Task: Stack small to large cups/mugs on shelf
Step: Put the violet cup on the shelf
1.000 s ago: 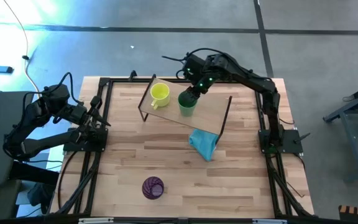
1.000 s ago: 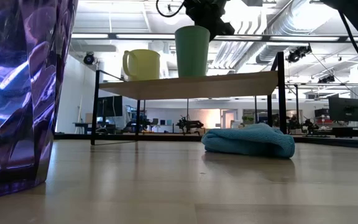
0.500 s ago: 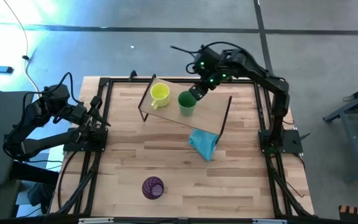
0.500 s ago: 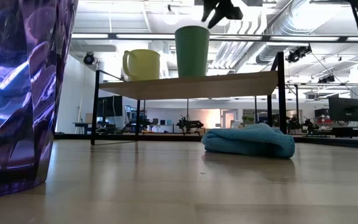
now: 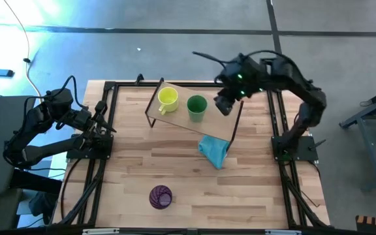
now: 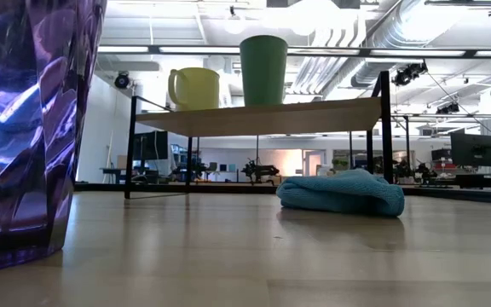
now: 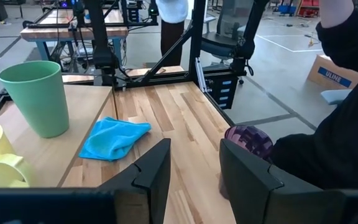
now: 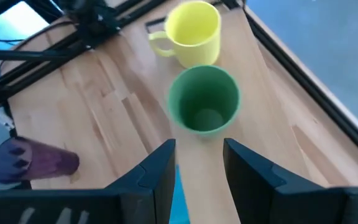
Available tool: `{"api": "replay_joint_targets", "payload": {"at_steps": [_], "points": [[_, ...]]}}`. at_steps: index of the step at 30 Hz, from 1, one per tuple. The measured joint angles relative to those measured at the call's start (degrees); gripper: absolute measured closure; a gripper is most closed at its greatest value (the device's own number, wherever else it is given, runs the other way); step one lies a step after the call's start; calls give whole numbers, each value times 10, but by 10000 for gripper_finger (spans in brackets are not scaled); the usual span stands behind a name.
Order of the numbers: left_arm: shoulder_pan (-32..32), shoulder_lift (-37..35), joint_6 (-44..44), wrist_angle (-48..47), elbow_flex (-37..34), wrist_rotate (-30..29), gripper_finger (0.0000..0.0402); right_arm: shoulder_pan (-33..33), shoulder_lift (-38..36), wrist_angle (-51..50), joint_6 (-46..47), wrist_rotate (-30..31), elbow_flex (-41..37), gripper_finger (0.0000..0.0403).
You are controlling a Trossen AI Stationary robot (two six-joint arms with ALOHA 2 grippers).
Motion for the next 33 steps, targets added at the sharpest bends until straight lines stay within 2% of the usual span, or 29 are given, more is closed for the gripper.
{"api": "replay_joint_targets", "payload": {"at_steps": [5, 16, 25, 33], "points": [[0, 0, -7, 0, 0, 0, 275, 89, -23, 5, 10, 70, 0, 277], [0, 0, -25, 0, 0, 0, 275, 281, -8, 42, 40, 198, -23, 277], [0, 0, -40, -8, 0, 17, 275, 397, -7, 161, 41, 288, -143, 277], [0, 0, -40, -17, -1, 17, 275, 433, -7, 293, 70, 343, -284, 277]]}}
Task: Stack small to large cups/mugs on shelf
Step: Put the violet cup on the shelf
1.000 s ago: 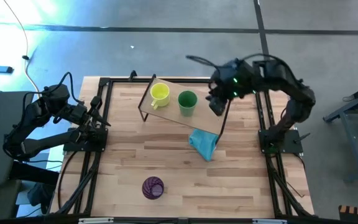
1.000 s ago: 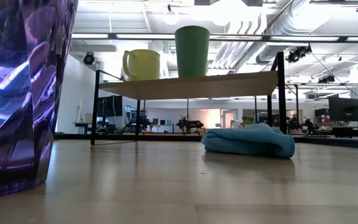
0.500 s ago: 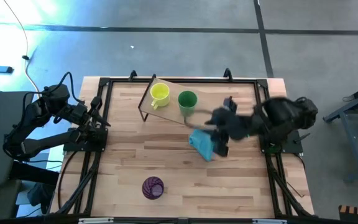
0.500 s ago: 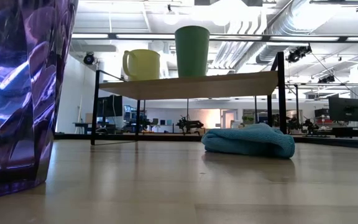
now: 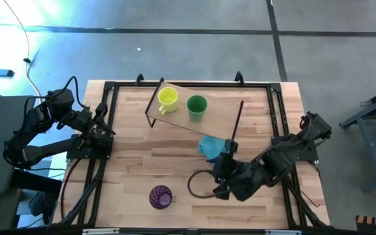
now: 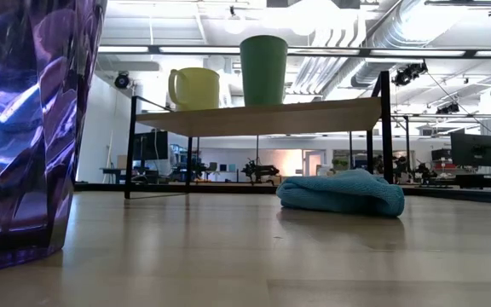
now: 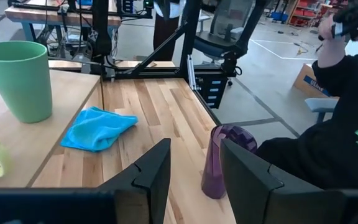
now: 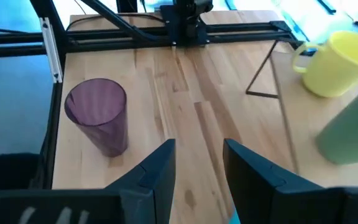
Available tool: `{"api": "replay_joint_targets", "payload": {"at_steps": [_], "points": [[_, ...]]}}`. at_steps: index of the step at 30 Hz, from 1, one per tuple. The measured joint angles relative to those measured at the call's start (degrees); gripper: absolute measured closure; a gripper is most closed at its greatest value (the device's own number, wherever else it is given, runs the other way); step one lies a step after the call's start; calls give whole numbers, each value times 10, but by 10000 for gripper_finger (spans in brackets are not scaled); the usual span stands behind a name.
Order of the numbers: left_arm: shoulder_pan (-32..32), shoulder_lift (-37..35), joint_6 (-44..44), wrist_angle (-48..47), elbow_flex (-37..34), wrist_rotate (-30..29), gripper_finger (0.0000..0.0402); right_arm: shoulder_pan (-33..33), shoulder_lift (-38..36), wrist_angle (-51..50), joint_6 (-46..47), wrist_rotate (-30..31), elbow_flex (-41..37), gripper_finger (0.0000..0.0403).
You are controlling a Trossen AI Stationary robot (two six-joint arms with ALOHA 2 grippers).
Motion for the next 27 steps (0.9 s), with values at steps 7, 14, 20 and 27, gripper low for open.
{"api": "replay_joint_targets", "payload": {"at_steps": [7, 14, 20, 27], "points": [[0, 0, 0, 12, -49, 5, 275, -4, 0, 190, -21, 7, -115, 277], [0, 0, -1, 51, -110, 7, 275, -36, 0, 337, -98, -78, -172, 277], [0, 0, -2, 56, -115, 9, 275, -90, 20, 370, -146, -202, -176, 277], [0, 0, -3, 57, -115, 9, 275, -141, 53, 396, -197, -349, -176, 277]]}}
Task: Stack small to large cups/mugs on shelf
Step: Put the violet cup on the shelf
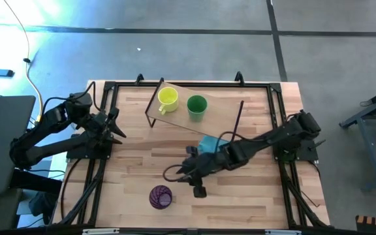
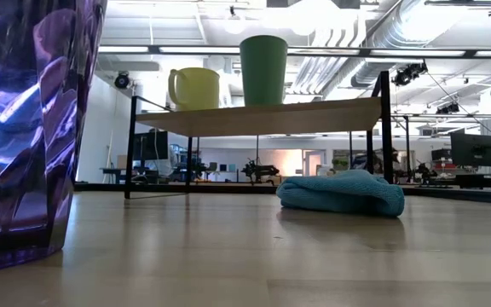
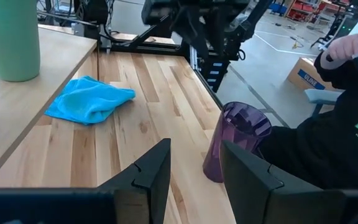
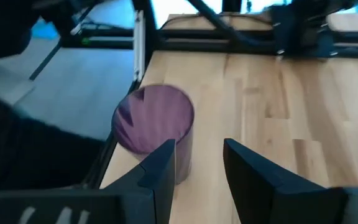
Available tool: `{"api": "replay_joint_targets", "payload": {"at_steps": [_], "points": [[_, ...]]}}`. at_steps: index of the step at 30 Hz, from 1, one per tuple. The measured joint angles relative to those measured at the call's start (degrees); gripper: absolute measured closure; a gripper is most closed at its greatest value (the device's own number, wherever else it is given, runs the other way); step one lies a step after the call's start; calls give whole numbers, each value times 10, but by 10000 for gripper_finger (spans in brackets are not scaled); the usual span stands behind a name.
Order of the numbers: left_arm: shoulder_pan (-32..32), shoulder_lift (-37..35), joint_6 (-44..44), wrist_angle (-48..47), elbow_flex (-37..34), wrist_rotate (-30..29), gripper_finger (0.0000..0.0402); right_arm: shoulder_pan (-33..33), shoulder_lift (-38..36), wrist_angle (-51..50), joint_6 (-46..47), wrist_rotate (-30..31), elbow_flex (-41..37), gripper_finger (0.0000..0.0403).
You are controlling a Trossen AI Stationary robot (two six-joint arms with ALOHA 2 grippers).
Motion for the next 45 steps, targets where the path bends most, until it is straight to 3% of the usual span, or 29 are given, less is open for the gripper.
{"api": "replay_joint_targets", "payload": {"at_steps": [13, 26, 31, 35, 45], "points": [[0, 0, -10, 16, 0, 0, 275, -33, 62, 87, -44, -91, 0, 277], [0, 0, -12, 17, 0, 0, 275, -32, 80, 163, -49, -125, 1, 277], [0, 0, -12, 22, 0, 0, 275, -32, 100, 194, -43, -164, 4, 277], [0, 0, -15, 22, 0, 0, 275, -32, 135, 138, -48, -166, 58, 277], [0, 0, -25, 22, 0, 0, 275, -36, 254, -131, -68, -114, 304, 277]]}}
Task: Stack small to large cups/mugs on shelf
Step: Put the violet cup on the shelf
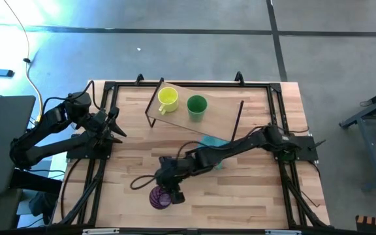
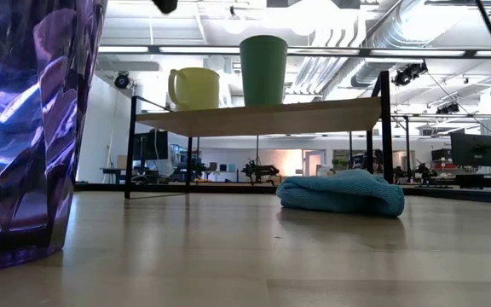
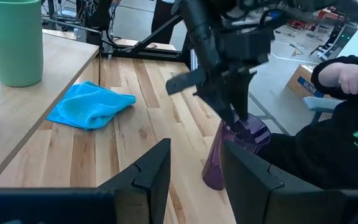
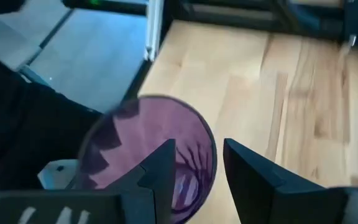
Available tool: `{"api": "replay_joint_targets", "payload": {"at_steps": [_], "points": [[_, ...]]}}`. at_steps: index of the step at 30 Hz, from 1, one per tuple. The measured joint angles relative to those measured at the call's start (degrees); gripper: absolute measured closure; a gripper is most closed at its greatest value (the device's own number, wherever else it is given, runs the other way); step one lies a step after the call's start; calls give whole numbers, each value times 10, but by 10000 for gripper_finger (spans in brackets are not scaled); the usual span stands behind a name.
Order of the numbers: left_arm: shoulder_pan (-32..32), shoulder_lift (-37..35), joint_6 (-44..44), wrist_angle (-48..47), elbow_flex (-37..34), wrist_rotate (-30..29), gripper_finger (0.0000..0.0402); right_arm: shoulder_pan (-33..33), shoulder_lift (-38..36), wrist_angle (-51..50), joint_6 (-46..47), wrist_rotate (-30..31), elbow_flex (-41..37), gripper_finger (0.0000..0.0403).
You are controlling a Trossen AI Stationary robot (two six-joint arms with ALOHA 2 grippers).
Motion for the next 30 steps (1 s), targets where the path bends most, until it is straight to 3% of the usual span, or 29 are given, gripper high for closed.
{"api": "replay_joint_targets", "payload": {"at_steps": [10, 30], "points": [[0, 0, 1, -1, 0, 0, 275, -4, 65, -111, 30, -1, 118, 277], [0, 0, 0, -1, 0, 0, 275, -2, 67, -151, 56, 25, 120, 277]]}}
